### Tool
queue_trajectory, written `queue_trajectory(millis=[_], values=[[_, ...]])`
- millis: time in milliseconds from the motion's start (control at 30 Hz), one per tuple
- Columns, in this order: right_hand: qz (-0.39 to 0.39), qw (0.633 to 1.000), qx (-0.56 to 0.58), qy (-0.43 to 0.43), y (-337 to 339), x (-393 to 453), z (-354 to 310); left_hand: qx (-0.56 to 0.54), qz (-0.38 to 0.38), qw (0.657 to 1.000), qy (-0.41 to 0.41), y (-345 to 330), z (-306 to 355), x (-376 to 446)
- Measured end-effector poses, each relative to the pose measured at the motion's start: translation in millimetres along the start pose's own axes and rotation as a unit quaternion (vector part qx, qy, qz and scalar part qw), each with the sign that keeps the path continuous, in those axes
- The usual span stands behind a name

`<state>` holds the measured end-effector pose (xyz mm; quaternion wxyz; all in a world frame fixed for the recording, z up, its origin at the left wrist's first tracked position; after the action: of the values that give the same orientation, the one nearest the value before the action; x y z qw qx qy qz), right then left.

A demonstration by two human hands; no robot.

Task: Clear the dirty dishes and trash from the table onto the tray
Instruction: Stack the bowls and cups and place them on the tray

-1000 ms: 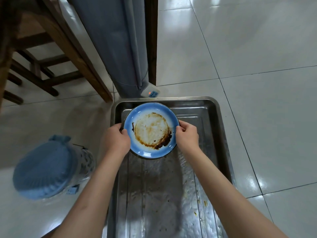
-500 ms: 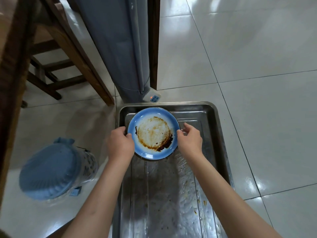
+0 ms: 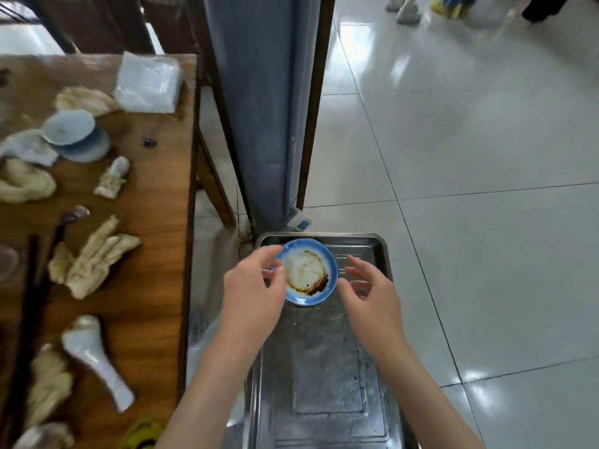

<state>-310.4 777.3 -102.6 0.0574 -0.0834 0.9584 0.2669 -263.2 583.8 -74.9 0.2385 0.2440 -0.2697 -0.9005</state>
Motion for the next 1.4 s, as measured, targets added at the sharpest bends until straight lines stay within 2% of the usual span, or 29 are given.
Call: queue_trajectory(millis=[167, 400, 600, 833, 1000, 1167, 1300, 1400], values=[[-0.03, 0.997, -0.023, 0.067, 4, -54, -89, 0.019, -0.002, 0.998, -0.068, 107, 28, -41], [-0.058, 0.985, -0.074, 0.147, -40, -139, -199, 0.063, 0.007, 0.995, -0.076, 254, -16, -87], [-0.059, 0.981, -0.099, 0.158, -100, -195, -253, 0.109, 0.029, 0.989, -0.098, 362, -62, -98], [-0.06, 0.981, -0.115, 0.147, -165, -237, -289, 0.103, 0.038, 0.988, -0.107, 449, -105, -98], [-0.093, 0.975, -0.137, 0.149, -205, -249, -304, 0.142, 0.038, 0.987, -0.063, 478, -153, -87], [-0.148, 0.963, -0.165, 0.154, -246, -233, -295, 0.2, 0.016, 0.979, -0.026, 466, -191, -61], [-0.2, 0.944, -0.206, 0.165, -296, -217, -279, 0.229, -0.064, 0.971, 0.026, 444, -234, -36], [-0.243, 0.92, -0.239, 0.196, -336, -207, -271, 0.296, -0.112, 0.947, 0.047, 430, -264, -22]])
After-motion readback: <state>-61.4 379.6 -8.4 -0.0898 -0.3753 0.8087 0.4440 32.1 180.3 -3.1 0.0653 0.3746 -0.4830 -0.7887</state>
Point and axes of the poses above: each hand's wrist, its own x-axis towards the middle knuckle, its own y-axis out of the back of the hand, z = x × y, the point moved 9 cm from there along x, towards the middle knuckle, and after that the axes turned 9 degrees about y, right-handed, at the moved point
